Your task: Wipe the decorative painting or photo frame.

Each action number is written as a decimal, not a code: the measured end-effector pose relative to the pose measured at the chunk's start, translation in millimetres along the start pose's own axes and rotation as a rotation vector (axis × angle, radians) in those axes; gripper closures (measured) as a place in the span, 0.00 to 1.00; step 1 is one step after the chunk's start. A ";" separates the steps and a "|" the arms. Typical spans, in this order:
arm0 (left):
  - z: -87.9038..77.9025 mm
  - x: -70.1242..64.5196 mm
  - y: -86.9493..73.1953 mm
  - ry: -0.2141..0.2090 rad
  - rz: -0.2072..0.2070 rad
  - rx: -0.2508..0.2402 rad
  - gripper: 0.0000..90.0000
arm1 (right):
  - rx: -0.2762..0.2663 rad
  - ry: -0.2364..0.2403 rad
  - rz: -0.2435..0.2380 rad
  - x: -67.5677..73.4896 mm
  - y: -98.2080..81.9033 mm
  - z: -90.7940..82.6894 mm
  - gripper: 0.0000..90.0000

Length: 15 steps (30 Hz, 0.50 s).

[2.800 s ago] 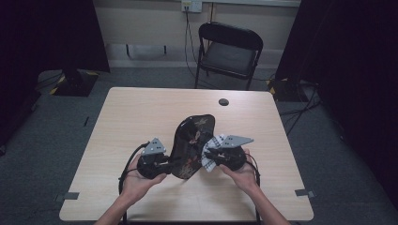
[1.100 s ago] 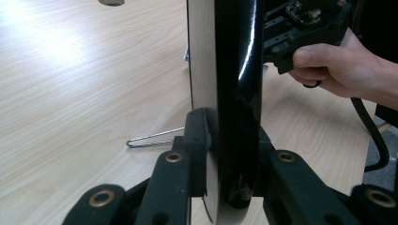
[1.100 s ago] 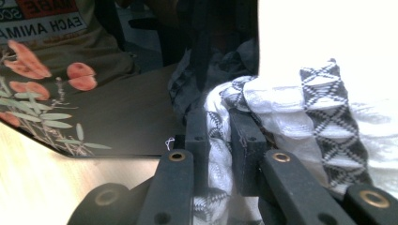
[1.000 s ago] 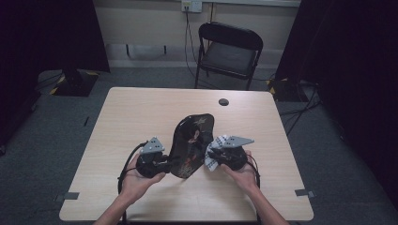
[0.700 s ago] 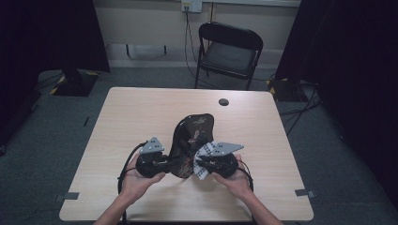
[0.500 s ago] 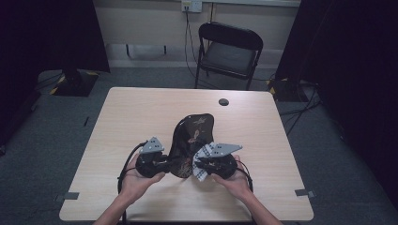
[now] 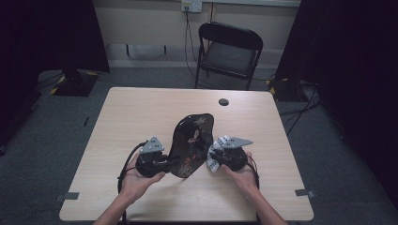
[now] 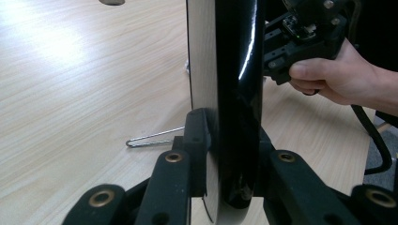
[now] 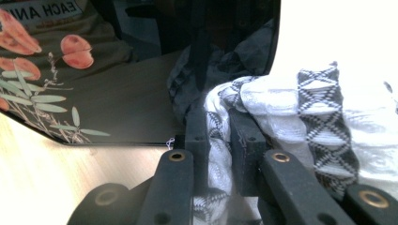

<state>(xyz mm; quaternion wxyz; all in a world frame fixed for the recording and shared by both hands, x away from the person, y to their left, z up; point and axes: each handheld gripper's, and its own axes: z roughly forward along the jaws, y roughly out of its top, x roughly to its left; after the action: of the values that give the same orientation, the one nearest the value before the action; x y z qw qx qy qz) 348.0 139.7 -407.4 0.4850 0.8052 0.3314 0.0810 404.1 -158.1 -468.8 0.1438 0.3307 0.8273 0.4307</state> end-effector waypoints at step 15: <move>-0.1 0.4 -0.2 0.000 0.000 0.002 0.85 | -0.019 0.206 -0.162 62.6 11.6 1.7 0.88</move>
<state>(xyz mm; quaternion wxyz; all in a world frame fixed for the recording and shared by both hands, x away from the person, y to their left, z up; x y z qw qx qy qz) 348.2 140.1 -407.7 0.4844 0.8056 0.3314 0.0806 363.5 -110.3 -457.5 0.0956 0.2154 0.8577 0.4569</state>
